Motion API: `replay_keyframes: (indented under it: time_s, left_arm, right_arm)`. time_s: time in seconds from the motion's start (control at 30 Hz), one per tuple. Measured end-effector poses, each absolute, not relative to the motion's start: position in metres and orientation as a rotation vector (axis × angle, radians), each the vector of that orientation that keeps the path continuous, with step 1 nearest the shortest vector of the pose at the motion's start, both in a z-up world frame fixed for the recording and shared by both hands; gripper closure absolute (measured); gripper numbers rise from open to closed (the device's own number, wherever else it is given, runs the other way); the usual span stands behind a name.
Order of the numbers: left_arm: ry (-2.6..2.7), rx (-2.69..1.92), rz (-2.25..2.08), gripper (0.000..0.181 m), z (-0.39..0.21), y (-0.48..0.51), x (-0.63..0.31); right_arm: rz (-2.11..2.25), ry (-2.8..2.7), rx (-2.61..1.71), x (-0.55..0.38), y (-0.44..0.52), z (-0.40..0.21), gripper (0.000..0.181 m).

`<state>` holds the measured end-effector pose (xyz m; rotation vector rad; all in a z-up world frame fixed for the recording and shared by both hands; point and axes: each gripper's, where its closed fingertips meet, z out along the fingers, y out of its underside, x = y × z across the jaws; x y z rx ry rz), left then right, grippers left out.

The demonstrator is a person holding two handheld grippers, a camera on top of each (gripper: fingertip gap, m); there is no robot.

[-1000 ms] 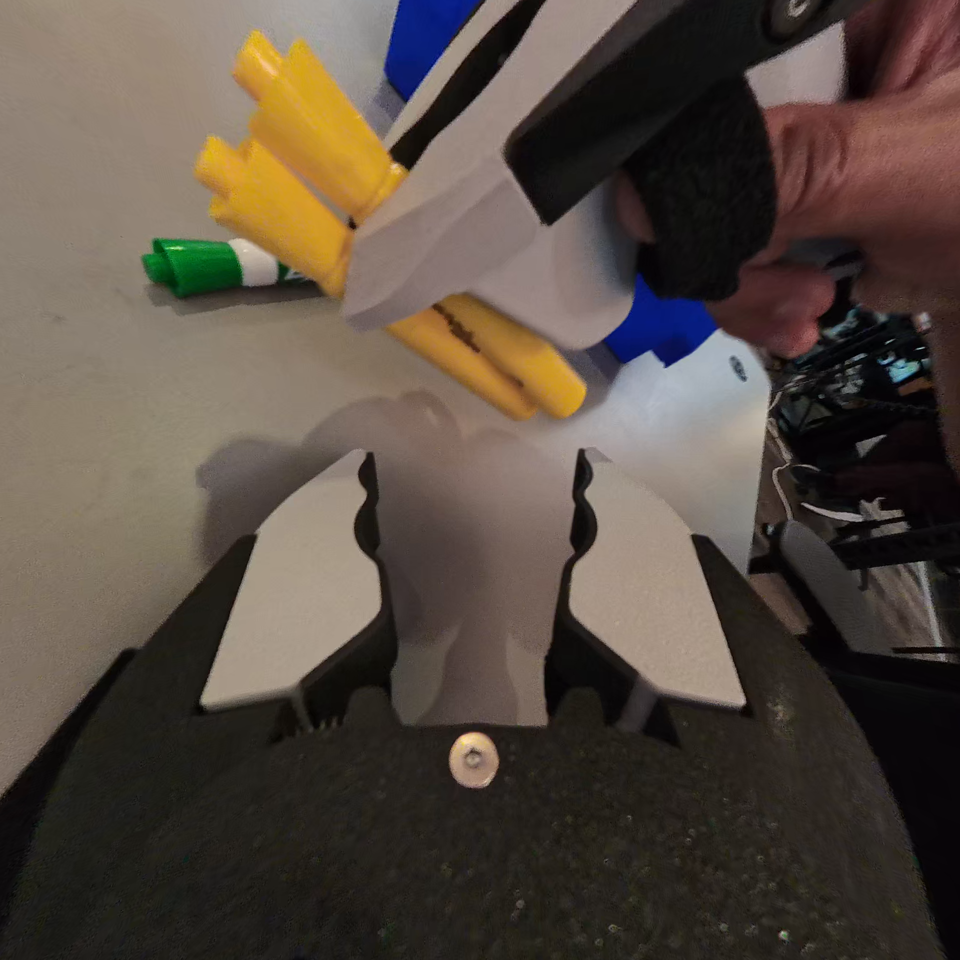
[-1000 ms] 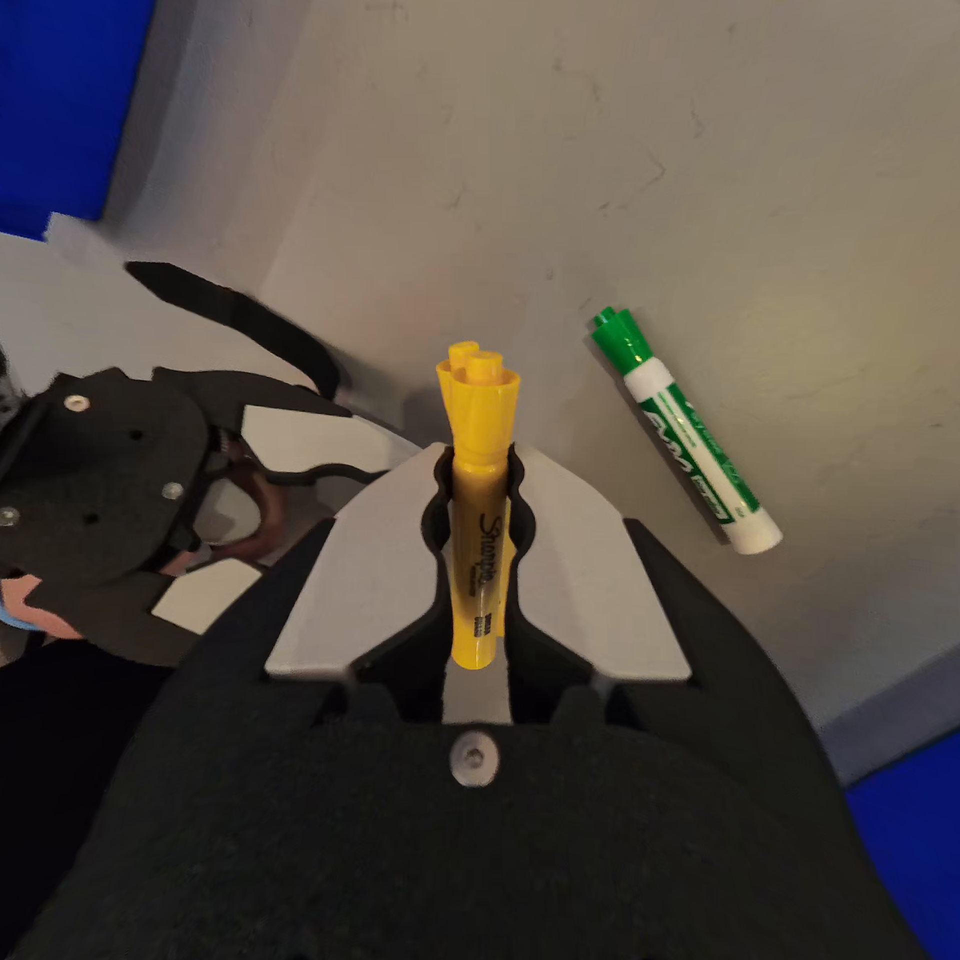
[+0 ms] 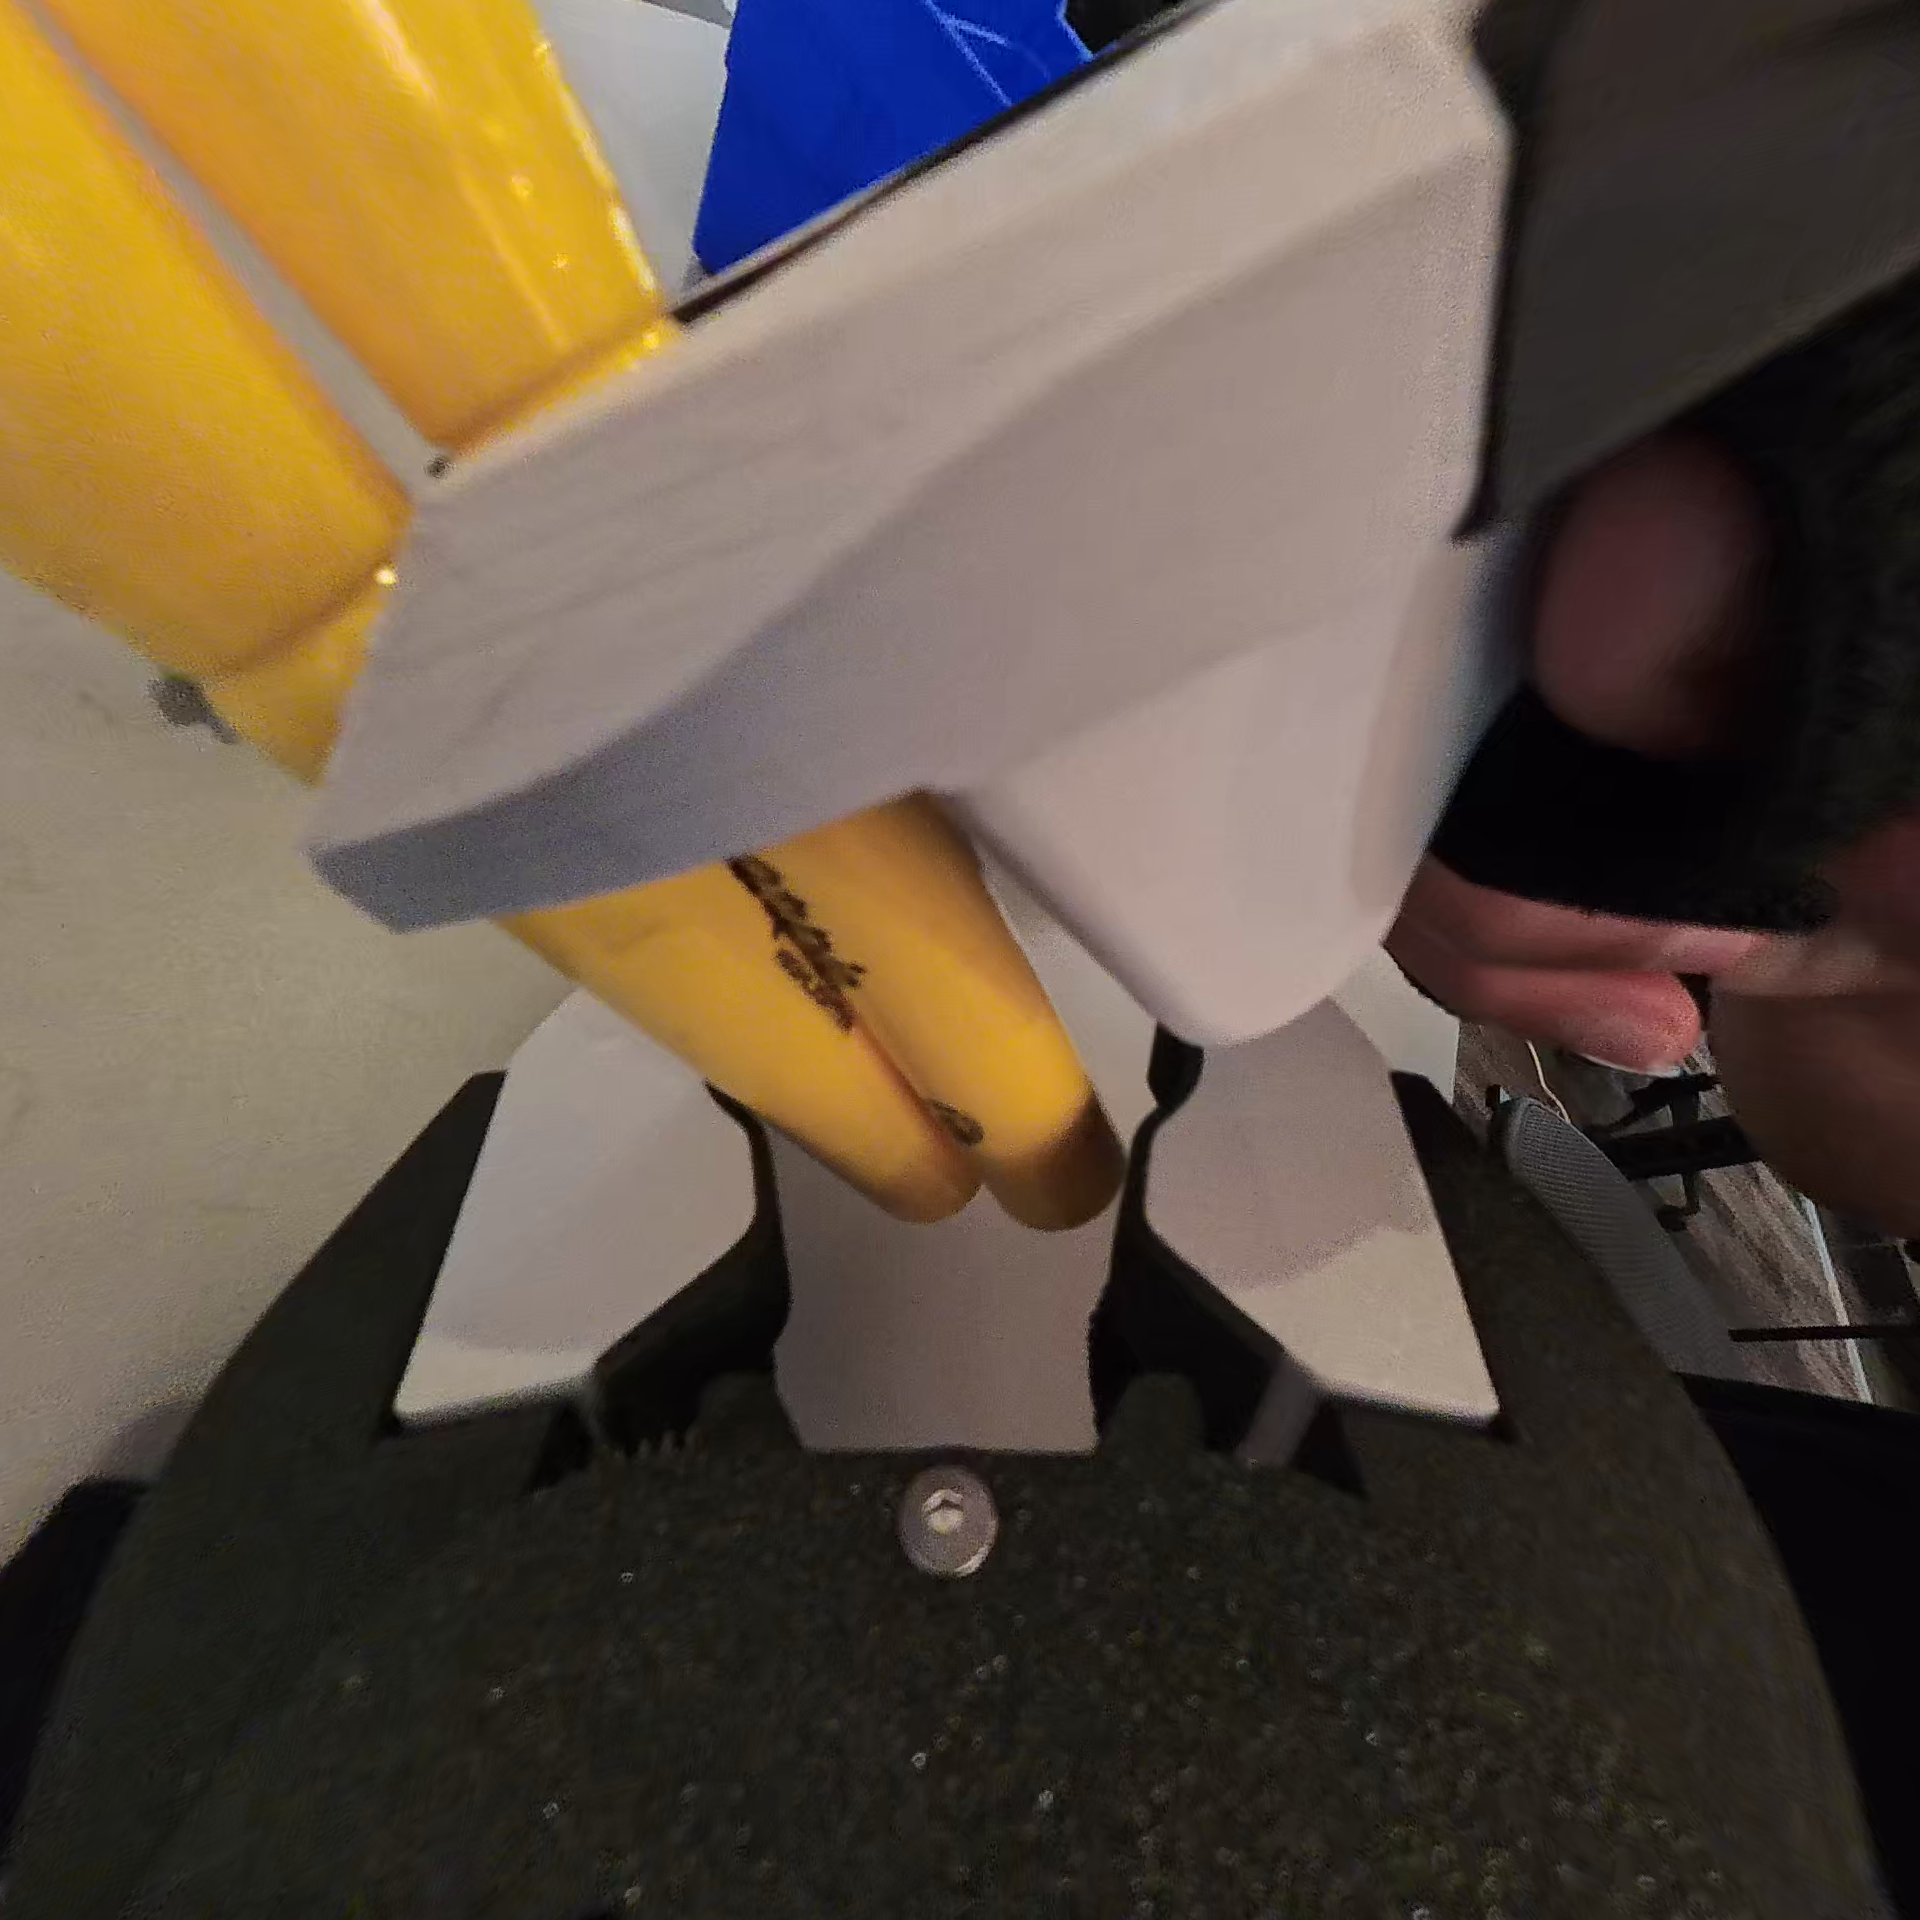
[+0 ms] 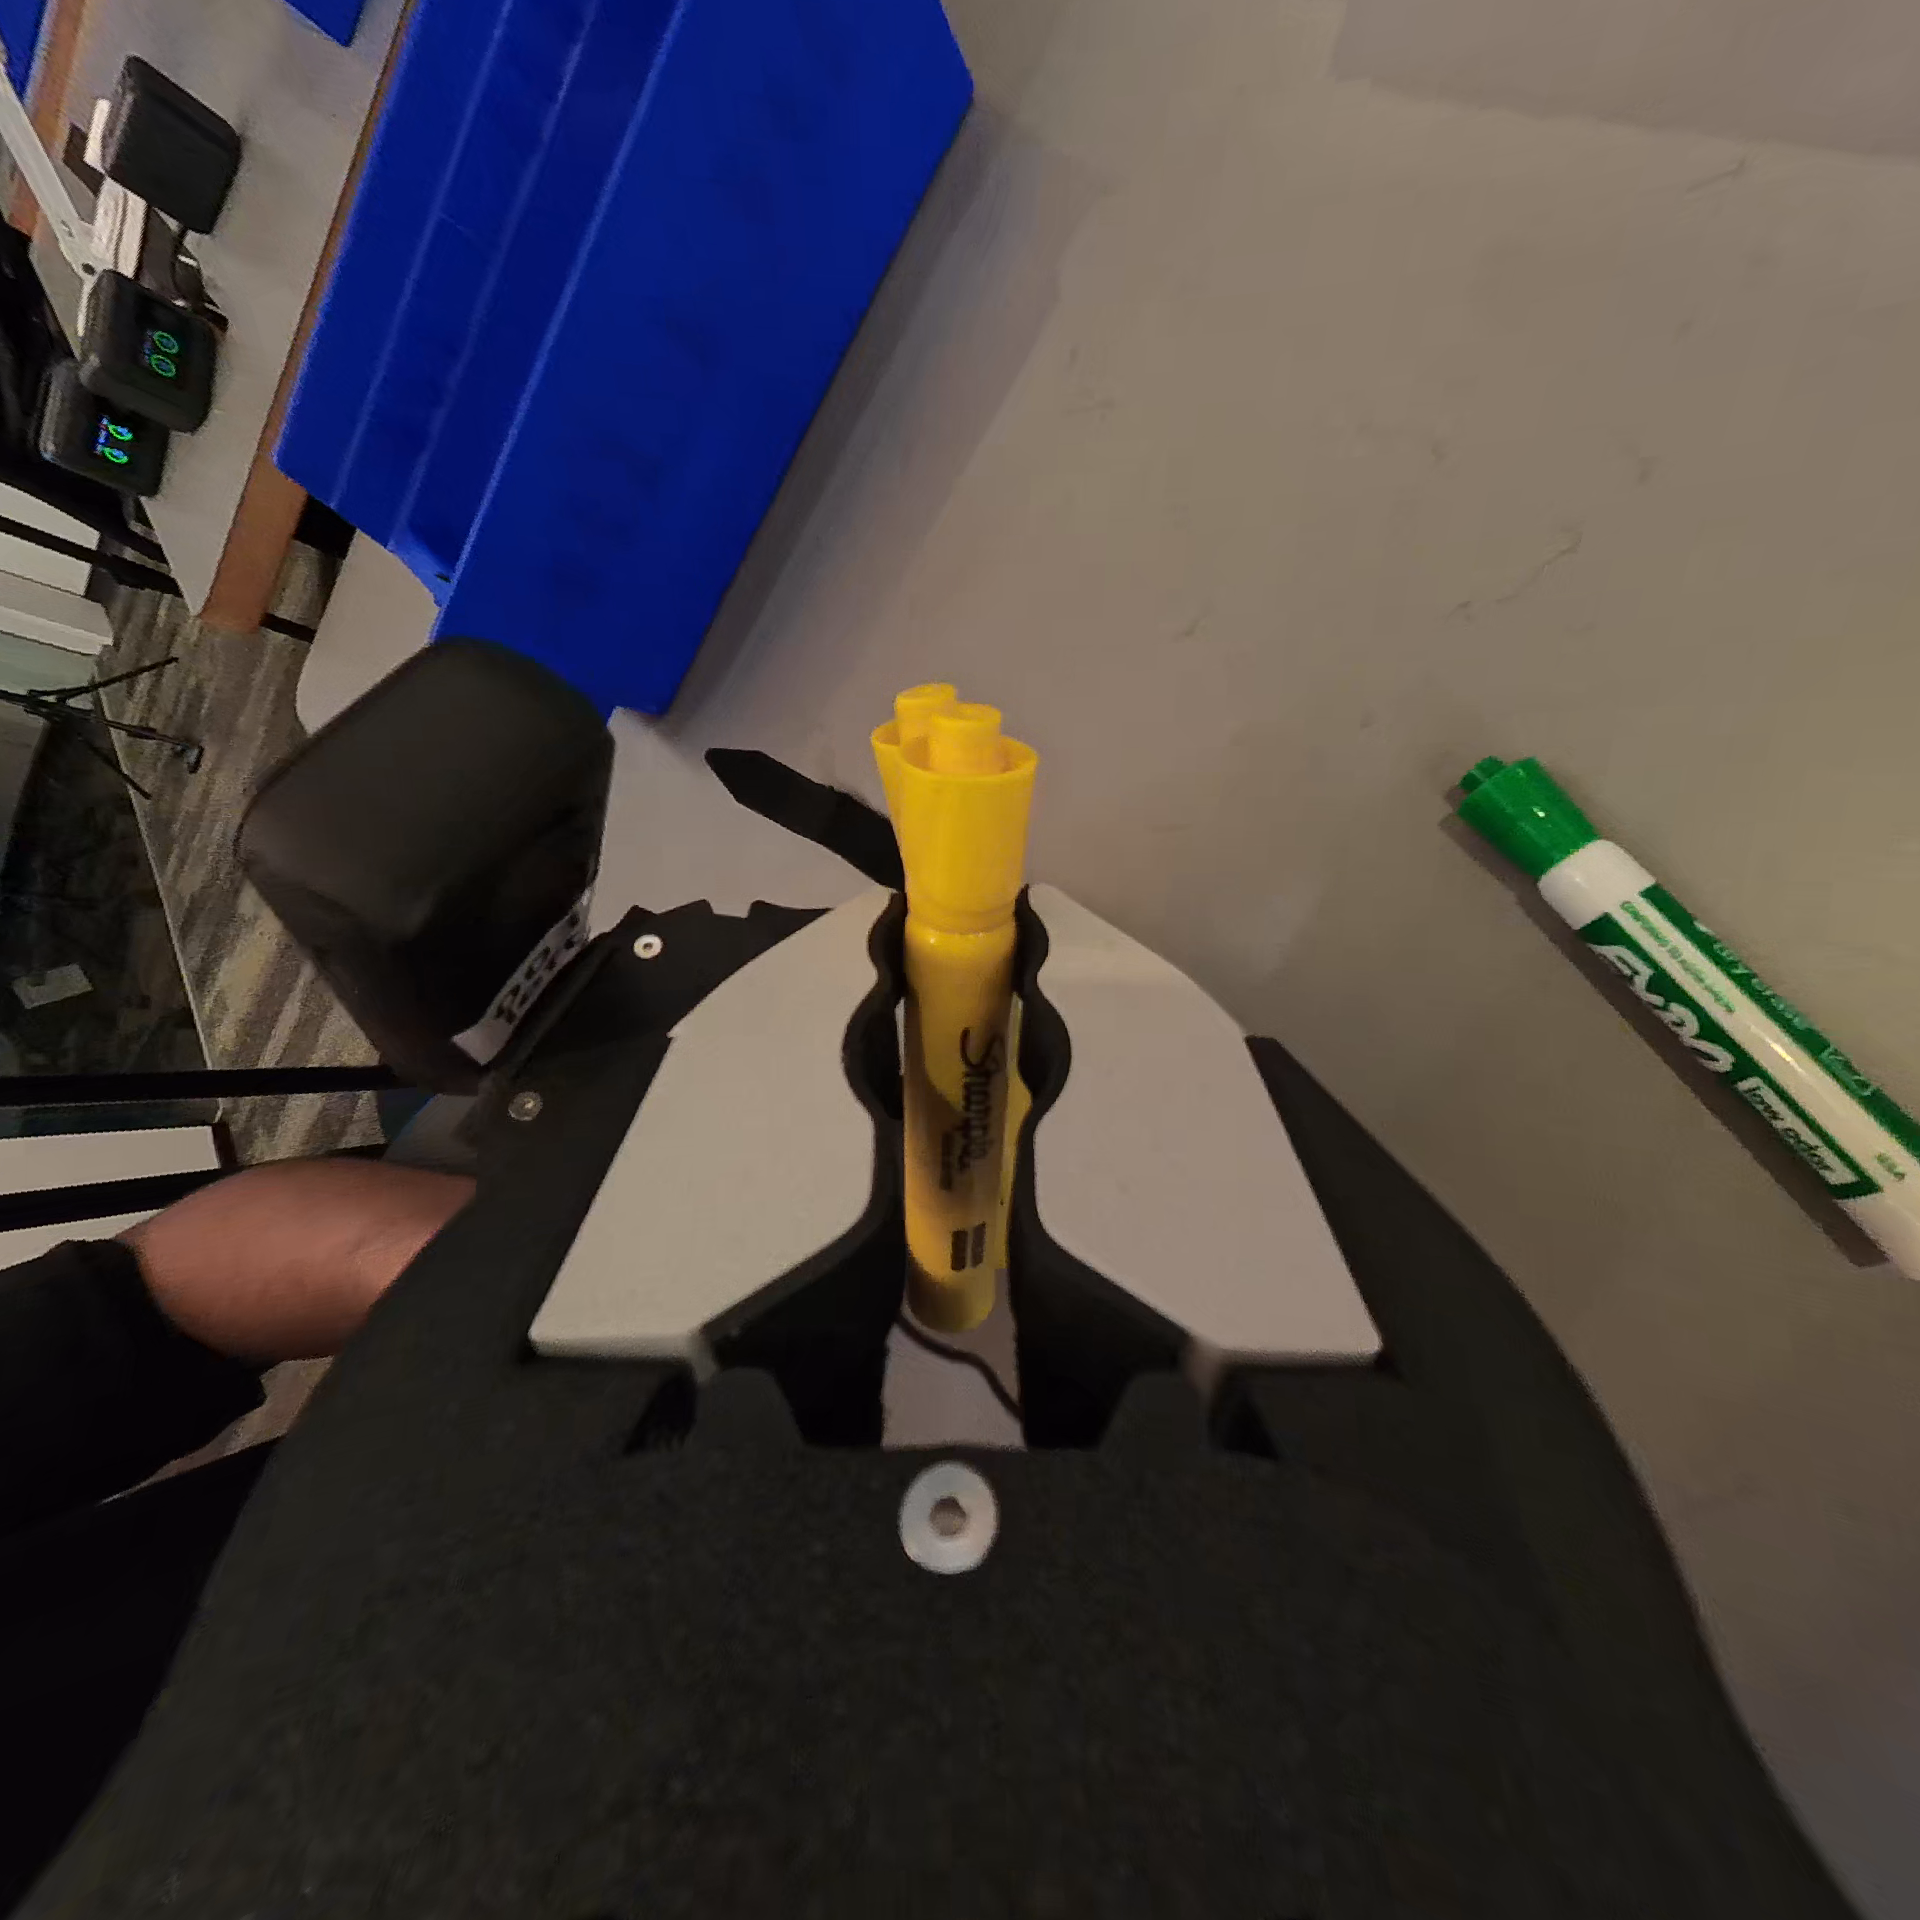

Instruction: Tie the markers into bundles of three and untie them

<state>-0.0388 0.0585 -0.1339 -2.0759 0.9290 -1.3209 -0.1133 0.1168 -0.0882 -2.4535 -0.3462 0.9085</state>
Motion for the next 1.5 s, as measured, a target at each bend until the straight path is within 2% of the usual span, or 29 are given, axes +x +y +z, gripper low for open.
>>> replay_keyframes:
  time_s: [0.37, 0.63, 1.23, 1.5]
  left_arm:
    - [0.928, -2.169, -1.303, 0.119, -0.134, 0.066, -0.051]
    - [1.1, -2.265, -0.963, 0.138, -0.153, 0.07, -0.068]
    - [1.648, -2.278, -0.56, 0.139, -0.177, 0.058, -0.099]
    - [1.879, -2.19, -0.516, 0.139, -0.175, 0.054, -0.113]
  right_arm:
    - [0.937, -0.312, -2.383, -0.114, 0.108, -0.085, 0.163]
    - [1.064, -0.192, -2.344, -0.108, 0.101, -0.09, 0.163]
    - [1.412, 0.205, -2.096, -0.103, 0.084, -0.109, 0.163]
    - [1.469, 0.16, -2.043, -0.11, 0.074, -0.109, 0.159]
